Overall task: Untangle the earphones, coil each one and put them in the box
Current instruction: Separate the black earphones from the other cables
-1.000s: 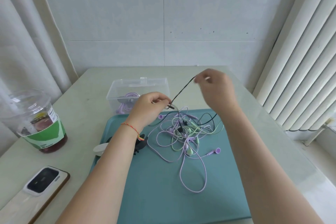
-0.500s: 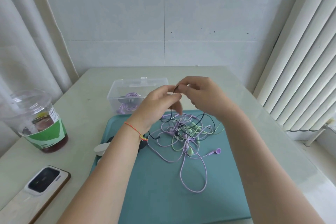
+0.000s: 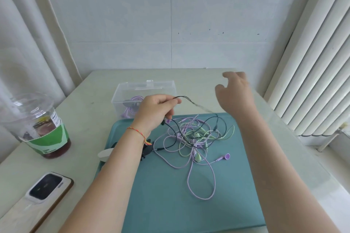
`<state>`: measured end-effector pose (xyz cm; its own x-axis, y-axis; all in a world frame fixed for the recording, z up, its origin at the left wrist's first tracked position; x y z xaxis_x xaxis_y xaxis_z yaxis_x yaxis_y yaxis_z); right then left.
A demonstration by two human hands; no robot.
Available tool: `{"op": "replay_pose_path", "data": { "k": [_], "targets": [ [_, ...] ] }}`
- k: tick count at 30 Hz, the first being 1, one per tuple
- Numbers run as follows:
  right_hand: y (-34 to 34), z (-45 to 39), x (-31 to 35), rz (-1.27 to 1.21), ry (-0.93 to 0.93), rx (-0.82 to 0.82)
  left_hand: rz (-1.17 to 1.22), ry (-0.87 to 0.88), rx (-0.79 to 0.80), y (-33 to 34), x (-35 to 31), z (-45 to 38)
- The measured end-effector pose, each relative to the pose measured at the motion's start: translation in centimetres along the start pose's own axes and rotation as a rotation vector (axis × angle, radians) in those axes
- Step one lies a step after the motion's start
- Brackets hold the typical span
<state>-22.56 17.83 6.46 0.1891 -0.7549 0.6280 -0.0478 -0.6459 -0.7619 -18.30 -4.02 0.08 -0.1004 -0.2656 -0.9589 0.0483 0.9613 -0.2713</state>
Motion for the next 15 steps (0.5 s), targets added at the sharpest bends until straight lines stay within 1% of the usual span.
{"op": "replay_pose_path", "data": {
  "k": [2,4,6,7,8,12,15],
  "targets": [
    [0.6,0.7,2.7,0.016,-0.167,0.035,0.007,0.010,0.028,0.7,-0.3,-0.1],
    [2.3,1.5,4.9,-0.001,-0.305,0.160,0.026,0.027,0.065,1.5,-0.7,-0.1],
    [4.6,2.1,5.8,-0.009,-0.353,0.356,0.047,0.048,0.096,2.1,-1.1,0.0],
    [5.6,2.3,5.8,0.005,-0.347,0.432,0.047,0.051,0.111,2.3,-1.1,0.0],
    [6.1,2.3,5.6,0.021,-0.332,0.469,0.036,0.051,0.124,2.5,-1.0,-0.1],
    [5.1,1.5,4.5,0.103,-0.270,0.412,-0.057,-0.019,0.139,2.5,0.4,-0.4],
    [4.3,1.0,3.3,0.116,-0.209,0.377,-0.218,-0.071,0.190,2.5,1.6,-0.6]
  ]
}}
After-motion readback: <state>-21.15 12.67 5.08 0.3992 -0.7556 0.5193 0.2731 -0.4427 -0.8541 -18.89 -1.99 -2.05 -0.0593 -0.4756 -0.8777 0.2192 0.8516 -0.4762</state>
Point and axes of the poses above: each hand's wrist, its own z-axis away from the middle knuckle, its own y-axis out of the palm, x = y × z, the point moved 10 cm from there along -z, towards the middle knuckle, and after that the axes turned 14 degrees about x, right-handed, at the moved point
